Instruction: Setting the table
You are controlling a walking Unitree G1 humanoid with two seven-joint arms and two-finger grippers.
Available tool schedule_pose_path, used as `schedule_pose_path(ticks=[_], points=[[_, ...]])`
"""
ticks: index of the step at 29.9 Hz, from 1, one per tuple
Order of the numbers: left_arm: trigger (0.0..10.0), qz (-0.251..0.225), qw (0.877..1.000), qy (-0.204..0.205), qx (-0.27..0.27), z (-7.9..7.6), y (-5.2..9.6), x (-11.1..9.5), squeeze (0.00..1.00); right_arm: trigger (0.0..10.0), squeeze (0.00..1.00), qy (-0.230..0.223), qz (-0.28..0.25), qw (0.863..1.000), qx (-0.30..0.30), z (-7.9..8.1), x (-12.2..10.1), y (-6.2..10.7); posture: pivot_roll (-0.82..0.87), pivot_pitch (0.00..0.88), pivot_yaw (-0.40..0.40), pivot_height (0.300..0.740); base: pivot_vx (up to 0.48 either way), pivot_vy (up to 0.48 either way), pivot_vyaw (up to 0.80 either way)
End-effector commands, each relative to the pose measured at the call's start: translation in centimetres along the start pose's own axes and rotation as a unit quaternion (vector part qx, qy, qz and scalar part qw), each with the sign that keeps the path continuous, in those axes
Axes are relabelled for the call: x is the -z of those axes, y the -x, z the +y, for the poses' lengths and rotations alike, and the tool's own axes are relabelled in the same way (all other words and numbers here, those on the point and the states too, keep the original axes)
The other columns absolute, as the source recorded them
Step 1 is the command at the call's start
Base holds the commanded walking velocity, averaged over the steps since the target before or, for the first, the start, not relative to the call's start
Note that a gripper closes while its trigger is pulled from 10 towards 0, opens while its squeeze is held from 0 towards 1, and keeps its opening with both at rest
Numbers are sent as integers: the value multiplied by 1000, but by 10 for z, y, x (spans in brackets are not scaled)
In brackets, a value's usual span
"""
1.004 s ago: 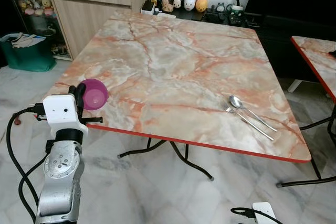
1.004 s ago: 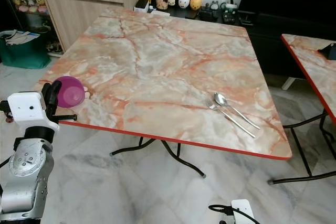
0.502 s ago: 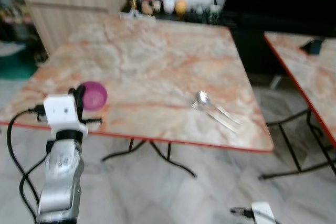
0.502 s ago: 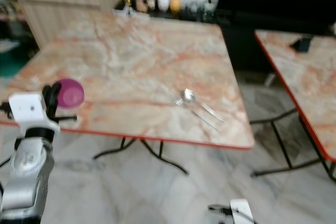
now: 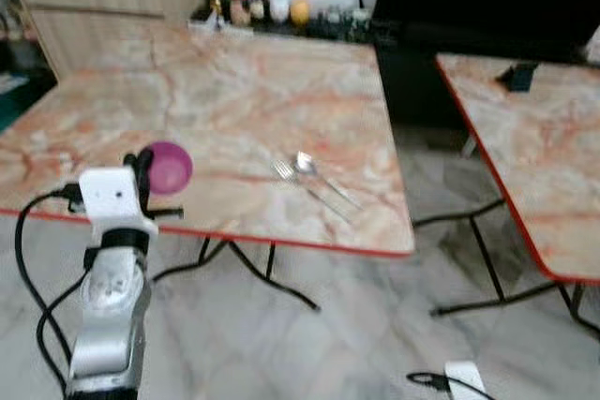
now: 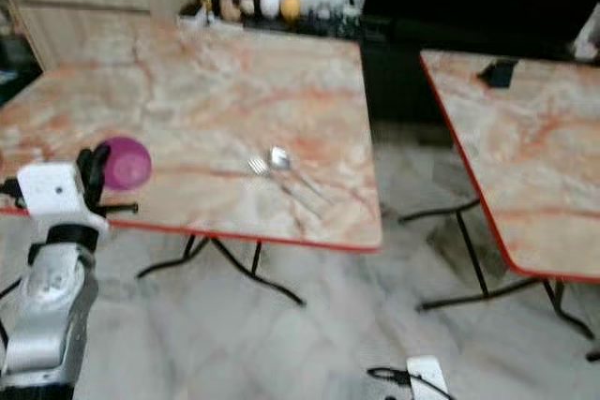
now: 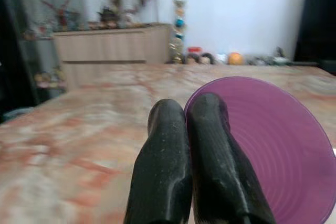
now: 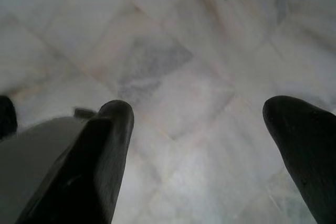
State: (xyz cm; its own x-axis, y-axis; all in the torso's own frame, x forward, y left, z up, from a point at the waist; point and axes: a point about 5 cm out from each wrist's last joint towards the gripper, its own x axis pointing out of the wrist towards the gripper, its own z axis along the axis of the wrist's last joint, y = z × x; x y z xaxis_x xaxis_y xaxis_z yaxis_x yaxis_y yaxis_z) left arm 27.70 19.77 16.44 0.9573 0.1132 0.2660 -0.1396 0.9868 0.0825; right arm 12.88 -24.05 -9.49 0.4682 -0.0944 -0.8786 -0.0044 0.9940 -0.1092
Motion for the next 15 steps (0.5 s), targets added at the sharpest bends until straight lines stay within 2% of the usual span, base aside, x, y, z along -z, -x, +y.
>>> schedule_pose_path(ticks=[1, 3, 7, 9, 15], points=[[10000, -10, 1000, -4, 4, 1, -2, -4, 0, 10000, 0, 1, -9, 1000, 5, -3, -4, 0, 98, 0, -72, 740, 0, -307, 0], [10000, -9, 1000, -4, 6, 1, -2, -3, 0, 10000, 0, 4, -9, 1000, 6, -3, -4, 0, 98, 0, -72, 740, 0, -300, 0], [10000, -9, 1000, -3, 11, 0, -3, -3, 0, 10000, 0, 0, -7, 1000, 7, -3, -3, 0, 98, 0, -71, 740, 0, -300, 800], [10000, -8, 1000, -6, 17, -1, -2, -2, 0, 10000, 0, -14, -7, 1000, 8, -2, -2, 0, 94, 0, -70, 740, 0, -300, 0], [10000, -4, 1000, -6, 20, -2, 0, 1, 0, 10000, 0, -15, -5, 1000, 10, -2, 0, 0, 93, 0, -72, 740, 0, -298, 0]])
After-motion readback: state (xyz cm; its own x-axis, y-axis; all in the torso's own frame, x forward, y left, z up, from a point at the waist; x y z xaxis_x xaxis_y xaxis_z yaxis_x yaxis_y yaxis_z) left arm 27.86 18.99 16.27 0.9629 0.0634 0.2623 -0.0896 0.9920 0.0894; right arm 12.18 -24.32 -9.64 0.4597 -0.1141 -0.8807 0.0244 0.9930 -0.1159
